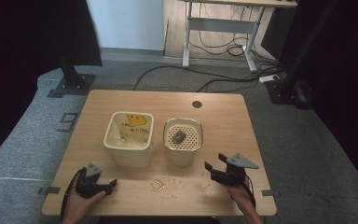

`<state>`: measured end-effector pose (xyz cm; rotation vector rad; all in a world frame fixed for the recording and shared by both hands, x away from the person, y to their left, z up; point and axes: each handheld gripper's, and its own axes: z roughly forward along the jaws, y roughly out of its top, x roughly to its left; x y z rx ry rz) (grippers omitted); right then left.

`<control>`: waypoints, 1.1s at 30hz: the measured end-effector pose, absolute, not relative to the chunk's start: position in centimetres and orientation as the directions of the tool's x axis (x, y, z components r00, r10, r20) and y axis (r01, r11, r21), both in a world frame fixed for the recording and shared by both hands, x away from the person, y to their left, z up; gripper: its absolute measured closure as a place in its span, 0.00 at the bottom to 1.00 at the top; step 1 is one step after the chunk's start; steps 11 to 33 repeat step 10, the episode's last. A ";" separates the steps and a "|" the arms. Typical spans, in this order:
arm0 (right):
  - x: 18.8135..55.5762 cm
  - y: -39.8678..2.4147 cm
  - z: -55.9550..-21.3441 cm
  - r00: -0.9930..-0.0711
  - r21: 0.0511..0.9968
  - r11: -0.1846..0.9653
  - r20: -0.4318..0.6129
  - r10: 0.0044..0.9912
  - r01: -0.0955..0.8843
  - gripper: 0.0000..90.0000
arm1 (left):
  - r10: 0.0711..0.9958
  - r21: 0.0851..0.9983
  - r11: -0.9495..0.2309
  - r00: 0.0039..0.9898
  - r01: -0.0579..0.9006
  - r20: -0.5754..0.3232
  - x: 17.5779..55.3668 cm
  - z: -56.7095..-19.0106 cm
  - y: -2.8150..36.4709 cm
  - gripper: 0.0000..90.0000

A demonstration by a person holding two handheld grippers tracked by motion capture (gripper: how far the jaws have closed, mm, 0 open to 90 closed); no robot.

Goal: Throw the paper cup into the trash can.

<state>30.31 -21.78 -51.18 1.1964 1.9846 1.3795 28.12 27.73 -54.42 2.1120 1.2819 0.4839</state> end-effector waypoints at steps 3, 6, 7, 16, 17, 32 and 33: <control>30.2 -22.4 -52.5 -0.504 0.895 0.122 0.126 0.854 0.429 0.31 | 0.887 0.672 -0.339 0.462 0.659 -0.006 28.3 -54.5 27.7 0.13; 30.3 -22.4 -52.8 -0.502 0.888 0.149 0.102 0.859 0.435 0.31 | 0.887 0.675 -0.338 0.462 0.656 -0.005 28.4 -54.5 27.7 0.13; 30.4 -22.3 -52.8 -0.499 0.887 0.152 0.099 0.861 0.437 0.30 | 0.886 0.676 -0.338 0.463 0.655 -0.005 28.4 -54.5 27.7 0.13; 30.7 -22.3 -53.1 -0.486 0.881 0.148 0.102 0.868 0.449 0.29 | 0.885 0.679 -0.339 0.466 0.651 -0.006 28.5 -54.6 27.8 0.13; 30.7 -22.3 -53.1 -0.486 0.881 0.148 0.102 0.868 0.449 0.29 | 0.885 0.679 -0.339 0.466 0.651 -0.006 28.5 -54.6 27.8 0.13; 30.7 -22.3 -53.1 -0.486 0.881 0.148 0.102 0.868 0.449 0.29 | 0.885 0.679 -0.339 0.466 0.651 -0.006 28.5 -54.6 27.8 0.13; 30.7 -22.3 -53.1 -0.486 0.881 0.148 0.102 0.868 0.449 0.29 | 0.885 0.679 -0.339 0.466 0.651 -0.006 28.5 -54.6 27.8 0.13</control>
